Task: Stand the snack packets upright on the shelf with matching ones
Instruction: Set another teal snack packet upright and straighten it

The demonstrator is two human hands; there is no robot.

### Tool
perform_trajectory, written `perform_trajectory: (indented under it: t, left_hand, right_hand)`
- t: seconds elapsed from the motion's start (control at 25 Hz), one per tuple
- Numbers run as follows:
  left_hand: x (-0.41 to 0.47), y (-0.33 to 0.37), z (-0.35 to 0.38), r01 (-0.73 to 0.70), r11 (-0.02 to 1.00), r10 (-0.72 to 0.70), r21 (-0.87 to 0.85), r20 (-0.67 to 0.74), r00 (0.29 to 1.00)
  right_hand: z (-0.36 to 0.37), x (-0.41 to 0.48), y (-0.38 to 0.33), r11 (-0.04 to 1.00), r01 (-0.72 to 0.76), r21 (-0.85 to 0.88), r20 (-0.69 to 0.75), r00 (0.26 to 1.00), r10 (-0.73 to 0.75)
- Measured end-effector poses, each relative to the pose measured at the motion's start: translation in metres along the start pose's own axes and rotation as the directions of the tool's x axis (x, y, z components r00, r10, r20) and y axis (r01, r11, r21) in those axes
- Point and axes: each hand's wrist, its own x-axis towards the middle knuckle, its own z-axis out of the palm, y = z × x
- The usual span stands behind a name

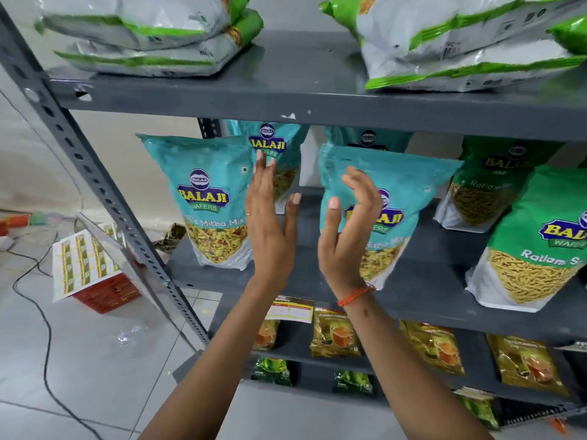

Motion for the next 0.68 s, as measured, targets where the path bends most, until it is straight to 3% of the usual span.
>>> perform_trajectory:
  t: [0.08,0.2,0.24,0.32,0.4,0.44,0.52,0.68]
  left_hand:
    - [0.011,-0.025,-0.026,-0.015,0.996,0.020,0.090,-0.053,0.998]
    - [0.018,-0.079,-0.067,0.148,0.974,-0.149,0.174,-0.002,0.989]
    - [0.018,-0.099,-0.078,0.228,0.959,-0.239,0.168,0.043,0.970]
    - [0.012,-0.135,-0.094,0.430,0.900,-0.435,0.066,0.156,0.887]
    - [0.002,-0.157,-0.104,0.644,0.751,-0.585,-0.142,0.307,0.750]
    - [-0.002,-0.165,-0.107,0.716,0.657,-0.625,-0.235,0.362,0.692]
    - [-0.008,-0.177,-0.112,0.772,0.579,-0.670,-0.263,0.385,0.634]
    - [-0.014,-0.177,-0.106,0.793,0.536,-0.648,-0.290,0.460,0.607]
  right_hand:
    - [0.038,-0.015,-0.012,0.999,-0.034,0.021,0.047,0.998,0.033]
    - [0.092,-0.043,-0.013,0.972,-0.234,0.003,0.139,0.963,0.231]
    - [0.107,-0.054,-0.010,0.937,-0.350,-0.020,0.193,0.918,0.347]
    - [0.126,-0.080,-0.003,0.796,-0.606,-0.012,0.308,0.755,0.579]
    - [0.134,-0.101,0.002,0.618,-0.783,0.069,0.407,0.588,0.699]
    - [0.134,-0.108,0.005,0.569,-0.819,0.075,0.429,0.541,0.723]
    - [0.135,-0.116,0.008,0.562,-0.826,0.045,0.424,0.525,0.738]
    - [0.124,-0.119,0.015,0.557,-0.829,0.041,0.363,0.532,0.765]
